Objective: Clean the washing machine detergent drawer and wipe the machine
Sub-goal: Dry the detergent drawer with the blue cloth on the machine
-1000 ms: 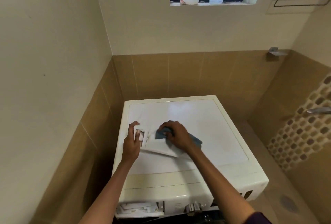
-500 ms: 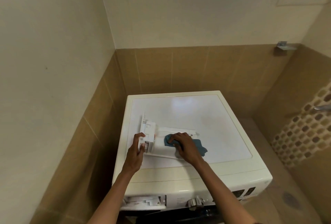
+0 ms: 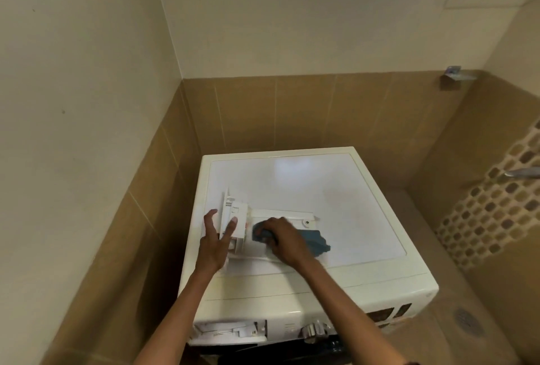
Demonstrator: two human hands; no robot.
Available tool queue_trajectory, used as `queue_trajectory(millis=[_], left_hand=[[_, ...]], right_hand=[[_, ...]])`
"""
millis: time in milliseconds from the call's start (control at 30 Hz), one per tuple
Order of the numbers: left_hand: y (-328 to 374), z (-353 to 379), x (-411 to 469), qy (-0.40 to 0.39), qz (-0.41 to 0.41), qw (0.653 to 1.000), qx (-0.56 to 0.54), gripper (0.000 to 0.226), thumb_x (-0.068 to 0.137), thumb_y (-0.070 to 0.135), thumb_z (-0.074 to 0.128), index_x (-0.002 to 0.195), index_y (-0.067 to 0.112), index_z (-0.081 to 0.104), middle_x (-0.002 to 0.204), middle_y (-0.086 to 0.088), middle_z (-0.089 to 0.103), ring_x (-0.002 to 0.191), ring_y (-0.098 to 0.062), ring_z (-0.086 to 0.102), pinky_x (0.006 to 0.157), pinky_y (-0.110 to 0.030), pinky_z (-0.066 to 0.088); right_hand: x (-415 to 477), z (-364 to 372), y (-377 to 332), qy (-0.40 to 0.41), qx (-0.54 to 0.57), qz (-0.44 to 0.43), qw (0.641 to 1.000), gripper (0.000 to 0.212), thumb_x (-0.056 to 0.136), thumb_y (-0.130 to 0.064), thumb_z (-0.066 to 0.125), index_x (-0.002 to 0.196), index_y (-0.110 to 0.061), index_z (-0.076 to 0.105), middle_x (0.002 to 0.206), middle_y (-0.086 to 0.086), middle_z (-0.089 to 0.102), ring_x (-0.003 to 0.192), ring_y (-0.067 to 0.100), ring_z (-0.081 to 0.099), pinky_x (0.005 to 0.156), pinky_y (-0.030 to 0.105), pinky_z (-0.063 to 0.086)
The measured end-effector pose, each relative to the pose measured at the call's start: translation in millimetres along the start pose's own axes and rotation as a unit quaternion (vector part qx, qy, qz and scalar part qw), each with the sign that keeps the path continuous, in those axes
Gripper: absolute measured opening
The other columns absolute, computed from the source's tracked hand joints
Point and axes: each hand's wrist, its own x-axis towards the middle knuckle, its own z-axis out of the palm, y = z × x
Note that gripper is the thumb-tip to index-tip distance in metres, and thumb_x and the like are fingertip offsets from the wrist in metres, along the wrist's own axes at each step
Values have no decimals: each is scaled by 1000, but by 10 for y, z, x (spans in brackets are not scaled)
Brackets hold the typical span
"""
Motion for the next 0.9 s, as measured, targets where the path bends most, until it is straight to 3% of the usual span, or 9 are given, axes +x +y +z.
queue_trajectory(millis=[100,233,367,500,600,700,900], left_hand=[[164,-18,141,-32,-100,992,76,64,93,52,41,143,15,23,145,-14,38,125,-36,45,99,-42,39],[230,-20,259,-37,-155,977,139,85,83,60,52,145,9,23,149,-15,32,133,-37,36,104,-46,36],[199,5,259,1,-145,974,175,88,77,61,61,137,3,33,138,-17,46,125,-36,46,95,-41,43],[196,31,271,6,-136,977,165,85,74,55,69,133,5,35,129,-18,52,116,-36,52,87,-41,46],[279,54,373,-19,-119,970,212,86,75,42,74,136,5,25,131,-19,50,117,-36,51,90,-41,45],[371,81,463,-42,-111,964,240,84,78,31,74,137,5,20,129,-19,51,114,-34,54,83,-34,44],[335,83,458,-11,-102,965,240,88,73,39,76,137,9,23,125,-19,54,110,-36,55,82,-37,47]], right_hand=[[171,153,-158,-8,28,13,999,32,81,4,49,101,-14,65,106,7,65,95,27,53,76,28,38],[93,70,14,8,66,8,998,31,78,5,51,97,-14,66,103,3,68,92,20,54,76,22,36],[-169,-236,454,64,51,76,994,27,66,-3,50,85,-13,67,89,-3,68,83,25,58,71,27,37],[-197,-454,613,38,0,144,989,29,67,3,53,83,-16,66,81,-12,58,85,22,52,63,24,31],[-23,-331,394,18,-12,118,993,31,68,5,53,85,-15,68,90,2,68,92,26,57,68,24,33],[170,-54,129,7,20,81,997,32,70,7,50,90,-11,68,96,8,69,95,28,56,69,25,30],[280,139,115,11,43,32,999,31,74,5,49,88,-17,67,91,3,70,83,27,57,70,27,37]])
